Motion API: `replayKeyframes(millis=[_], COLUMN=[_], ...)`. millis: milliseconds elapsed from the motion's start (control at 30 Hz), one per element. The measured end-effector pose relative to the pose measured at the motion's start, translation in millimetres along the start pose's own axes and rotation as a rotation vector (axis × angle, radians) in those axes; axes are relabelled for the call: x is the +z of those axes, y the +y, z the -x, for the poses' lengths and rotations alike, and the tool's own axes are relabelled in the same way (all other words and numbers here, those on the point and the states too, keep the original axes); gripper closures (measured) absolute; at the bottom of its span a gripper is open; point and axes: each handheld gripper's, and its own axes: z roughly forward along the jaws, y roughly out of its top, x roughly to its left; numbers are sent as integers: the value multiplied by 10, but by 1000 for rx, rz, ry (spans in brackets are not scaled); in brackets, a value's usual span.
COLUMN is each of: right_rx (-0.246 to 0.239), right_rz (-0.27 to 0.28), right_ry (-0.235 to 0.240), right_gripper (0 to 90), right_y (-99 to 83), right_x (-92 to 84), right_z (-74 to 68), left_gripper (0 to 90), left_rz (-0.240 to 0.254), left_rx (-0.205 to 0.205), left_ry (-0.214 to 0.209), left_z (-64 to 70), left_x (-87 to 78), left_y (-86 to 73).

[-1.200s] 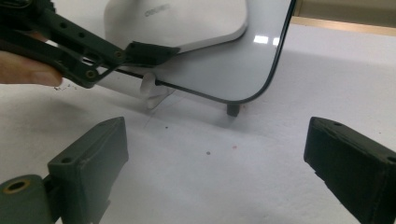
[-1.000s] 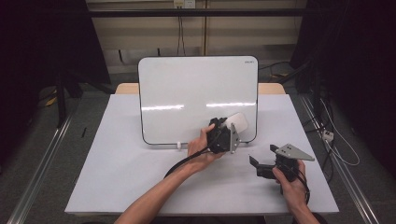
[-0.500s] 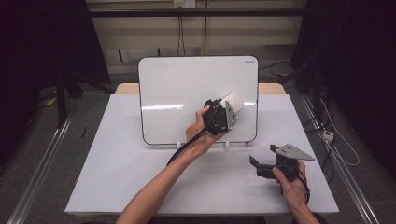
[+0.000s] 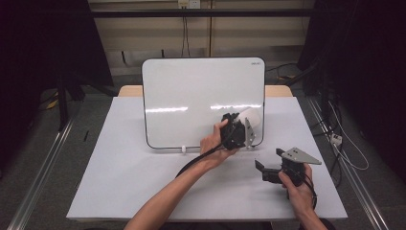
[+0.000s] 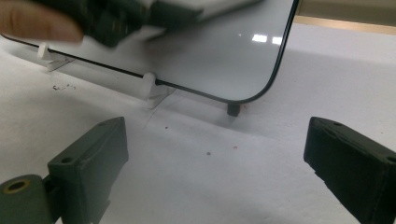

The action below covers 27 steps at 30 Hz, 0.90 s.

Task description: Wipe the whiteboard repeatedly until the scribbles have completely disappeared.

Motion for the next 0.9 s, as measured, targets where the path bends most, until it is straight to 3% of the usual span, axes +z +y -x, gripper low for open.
replayKeyframes(millis=[33,67,100,167,267,333,367,400,500,533,567,600,833,900], right_rx=[3,3,0,3,1,3,4,6,4,5,5,4,7,8], right_rz=[1,1,2,1,3,-1,0,0,1,-2,-2,-1,1,0], right_ry=[0,1,2,0,-1,-1,-1,-2,1,0,0,-1,-3,-3], right_gripper=[65,65,65,66,65,65,65,65,65,65,65,65,65,65], right_y=[0,0,-1,1,0,-2,-4,-5,-4,-3,-2,-2,-8,-8], right_x=[-2,-3,0,-2,-6,-8,-3,-3,-7,-8,-8,-6,-13,-13], right_z=[-3,-4,-2,-3,-3,5,10,12,7,5,4,4,13,13], left_gripper=[311,311,311,311,311,311,311,311,311,311,311,311,311,311], left_rz=[0,0,3,5,0,2,2,5,3,-3,-3,0,8,5], left_rx=[0,28,30,12,12,-24,-24,-56,-79,-93,-93,-133,-223,-226], left_ry=[0,-18,-15,-35,-28,-15,-15,-2,17,41,41,56,102,100], left_z=[0,109,121,81,56,-72,-72,-185,-303,-406,-406,-491,-734,-768], left_x=[0,-15,-21,-17,-15,-17,-17,-19,-26,-24,-24,-38,-132,-156], left_y=[0,-28,-37,-39,-36,-29,-29,-21,-19,-21,-21,-32,-165,-194])
